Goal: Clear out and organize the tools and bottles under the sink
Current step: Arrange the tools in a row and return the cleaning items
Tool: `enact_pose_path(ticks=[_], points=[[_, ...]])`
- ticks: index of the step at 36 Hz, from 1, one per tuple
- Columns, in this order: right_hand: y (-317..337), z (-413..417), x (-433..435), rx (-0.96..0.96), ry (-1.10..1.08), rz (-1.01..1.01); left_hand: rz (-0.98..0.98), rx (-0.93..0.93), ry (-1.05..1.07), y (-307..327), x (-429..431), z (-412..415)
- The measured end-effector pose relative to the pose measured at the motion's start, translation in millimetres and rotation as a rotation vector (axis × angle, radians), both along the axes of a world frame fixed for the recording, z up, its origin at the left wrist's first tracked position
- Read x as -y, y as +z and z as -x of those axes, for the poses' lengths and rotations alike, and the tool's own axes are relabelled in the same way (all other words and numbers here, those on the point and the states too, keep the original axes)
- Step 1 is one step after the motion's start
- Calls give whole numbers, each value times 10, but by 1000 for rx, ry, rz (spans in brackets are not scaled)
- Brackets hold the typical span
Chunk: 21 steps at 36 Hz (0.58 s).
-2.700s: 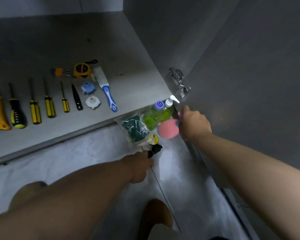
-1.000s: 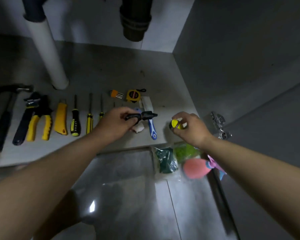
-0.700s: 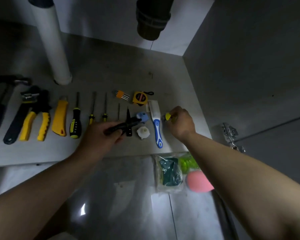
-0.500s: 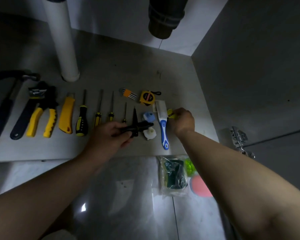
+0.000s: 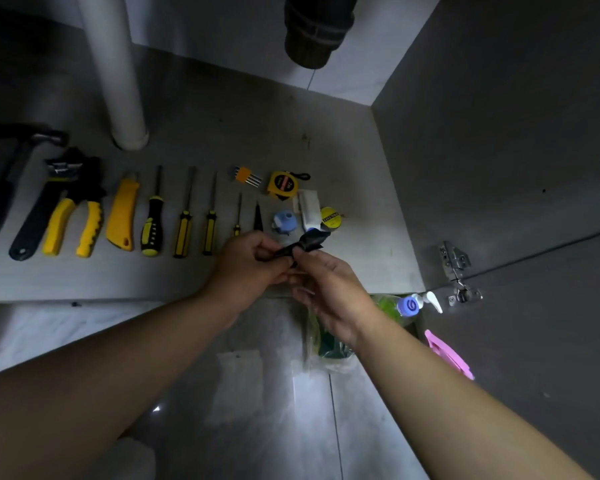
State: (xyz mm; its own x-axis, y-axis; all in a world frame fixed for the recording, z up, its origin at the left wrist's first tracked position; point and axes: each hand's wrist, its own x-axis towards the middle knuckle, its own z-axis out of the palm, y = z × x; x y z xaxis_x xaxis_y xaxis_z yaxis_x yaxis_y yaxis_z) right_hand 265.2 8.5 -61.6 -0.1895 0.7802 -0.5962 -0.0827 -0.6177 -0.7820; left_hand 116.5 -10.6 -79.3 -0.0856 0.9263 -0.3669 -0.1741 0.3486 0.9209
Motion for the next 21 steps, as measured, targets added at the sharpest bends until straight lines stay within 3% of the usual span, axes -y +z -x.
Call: enact_pose_path(ticks=[3, 6, 11, 13, 16, 21], points=[[-4, -6, 37, 48, -17, -23, -19, -68, -36, 23, 32, -21], [-2, -94, -21, 178, -68, -41, -66, -267, -81, -1, 47, 5], [-192, -360, -282, 905, 24, -165, -119, -354, -130, -110, 38, 26], [-242, -439, -362, 1077, 66, -205, -152, -382, -155, -157, 27, 24], [-316, -497, -433, 1181, 143, -218, -194, -427, -186, -197, 29, 16], [-367, -542, -434, 1165, 204, -283, -262, -488, -248, -210, 54, 5]])
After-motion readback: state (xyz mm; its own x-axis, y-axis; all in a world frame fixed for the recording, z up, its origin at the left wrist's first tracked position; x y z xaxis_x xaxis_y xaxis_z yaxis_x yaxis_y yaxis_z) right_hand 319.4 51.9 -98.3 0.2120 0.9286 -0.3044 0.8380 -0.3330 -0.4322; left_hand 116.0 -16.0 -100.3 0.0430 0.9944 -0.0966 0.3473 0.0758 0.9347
